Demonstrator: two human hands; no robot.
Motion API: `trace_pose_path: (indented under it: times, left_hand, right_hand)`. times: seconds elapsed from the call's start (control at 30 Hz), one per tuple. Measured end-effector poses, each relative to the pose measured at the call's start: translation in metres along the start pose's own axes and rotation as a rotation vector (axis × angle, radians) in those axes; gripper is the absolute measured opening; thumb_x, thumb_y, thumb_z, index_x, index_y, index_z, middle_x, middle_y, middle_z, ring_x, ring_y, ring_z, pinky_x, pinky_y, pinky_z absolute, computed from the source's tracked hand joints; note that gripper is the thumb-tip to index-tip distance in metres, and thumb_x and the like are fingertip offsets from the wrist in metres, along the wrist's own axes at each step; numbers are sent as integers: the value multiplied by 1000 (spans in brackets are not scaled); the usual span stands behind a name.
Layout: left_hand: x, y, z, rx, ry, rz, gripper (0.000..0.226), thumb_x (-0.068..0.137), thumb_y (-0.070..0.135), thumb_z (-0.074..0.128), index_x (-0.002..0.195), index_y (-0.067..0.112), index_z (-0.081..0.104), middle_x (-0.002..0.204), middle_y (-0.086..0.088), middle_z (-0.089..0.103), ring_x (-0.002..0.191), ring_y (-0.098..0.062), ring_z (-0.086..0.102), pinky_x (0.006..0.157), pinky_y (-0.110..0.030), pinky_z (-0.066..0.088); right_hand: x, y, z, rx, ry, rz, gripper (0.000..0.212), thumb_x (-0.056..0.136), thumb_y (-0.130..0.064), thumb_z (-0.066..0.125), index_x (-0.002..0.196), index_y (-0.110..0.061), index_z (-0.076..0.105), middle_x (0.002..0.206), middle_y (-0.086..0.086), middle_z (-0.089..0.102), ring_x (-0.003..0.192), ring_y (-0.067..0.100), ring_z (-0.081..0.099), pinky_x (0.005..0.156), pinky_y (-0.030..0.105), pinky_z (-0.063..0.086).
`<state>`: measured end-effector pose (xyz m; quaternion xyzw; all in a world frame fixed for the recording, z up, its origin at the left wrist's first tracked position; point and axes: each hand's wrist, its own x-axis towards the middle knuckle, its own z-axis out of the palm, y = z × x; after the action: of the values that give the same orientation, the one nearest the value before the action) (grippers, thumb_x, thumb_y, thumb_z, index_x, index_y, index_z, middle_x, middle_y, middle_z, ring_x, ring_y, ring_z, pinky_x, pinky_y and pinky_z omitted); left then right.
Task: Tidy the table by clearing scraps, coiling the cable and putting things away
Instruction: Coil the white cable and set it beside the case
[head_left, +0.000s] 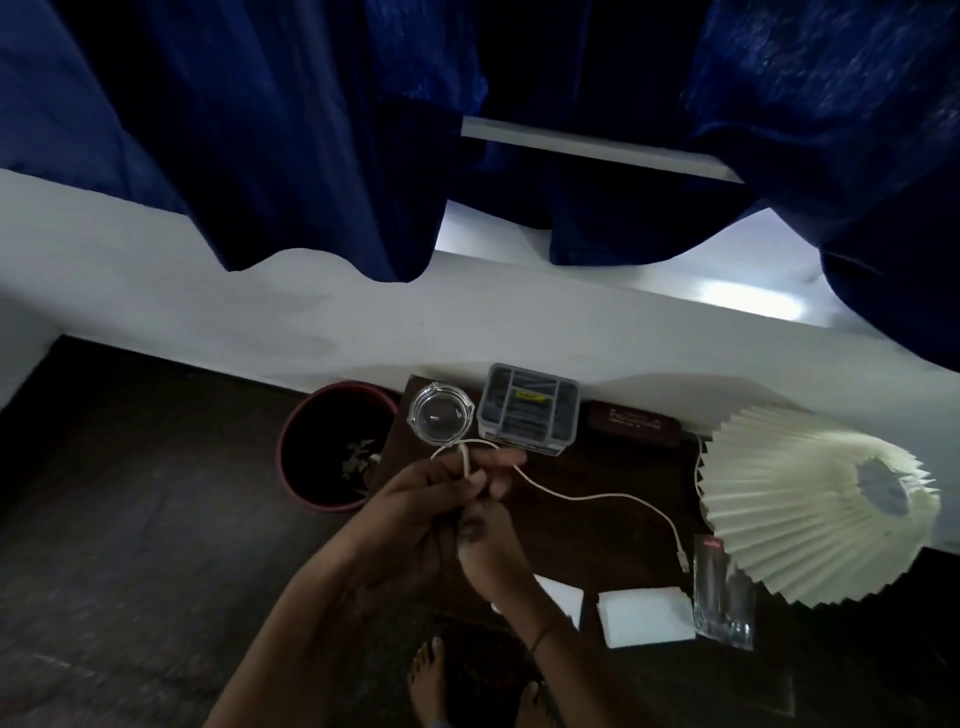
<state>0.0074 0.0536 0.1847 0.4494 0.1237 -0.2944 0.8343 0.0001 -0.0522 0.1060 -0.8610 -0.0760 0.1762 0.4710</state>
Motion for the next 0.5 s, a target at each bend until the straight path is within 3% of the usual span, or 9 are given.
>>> trace_pose_path:
  times: [0.07, 0.17, 0.33, 0.43, 0.5]
  left_hand:
    - [4, 10, -11, 16, 85, 96, 28, 83, 4, 50, 99, 11, 72, 84, -1, 69, 65, -4, 59, 54, -17, 47]
    - [6, 23, -27, 41, 181, 193, 30, 86, 6, 40, 106, 4, 62, 95, -5, 74, 84, -9, 69, 69, -17, 55]
    - [7, 27, -43, 88, 276, 328, 37, 75, 16, 63, 106, -4, 61, 103, -10, 73, 104, -23, 66, 85, -25, 54]
    - [10, 27, -50, 98, 372, 385, 27, 74, 5, 69, 100, -3, 67, 108, -13, 71, 110, -30, 63, 96, -34, 50]
    - [9, 30, -50, 50, 347, 414, 21, 71, 8, 72, 92, 3, 71, 111, -11, 70, 112, -28, 62, 97, -31, 50]
  right_hand:
    - [-6, -6, 10, 63, -33, -31, 16, 88, -3, 52, 97, 8, 60, 91, 17, 66, 78, 1, 53, 67, 10, 37]
    - [-14, -22, 16, 137, -96, -52, 15, 91, -11, 52, 101, -7, 63, 94, -4, 66, 80, -17, 55, 73, 4, 43]
    - [-14, -42, 13, 119, -133, -128, 22, 92, -17, 50, 111, -21, 61, 97, -1, 68, 87, -2, 59, 83, 12, 47]
    - [-11, -52, 11, 71, -92, -205, 18, 93, -15, 48, 105, -20, 60, 84, -1, 61, 79, -1, 49, 71, 7, 34]
    - [-7, -55, 10, 44, -81, -218, 17, 93, -13, 47, 102, -17, 61, 79, -8, 53, 76, -3, 42, 69, 7, 28]
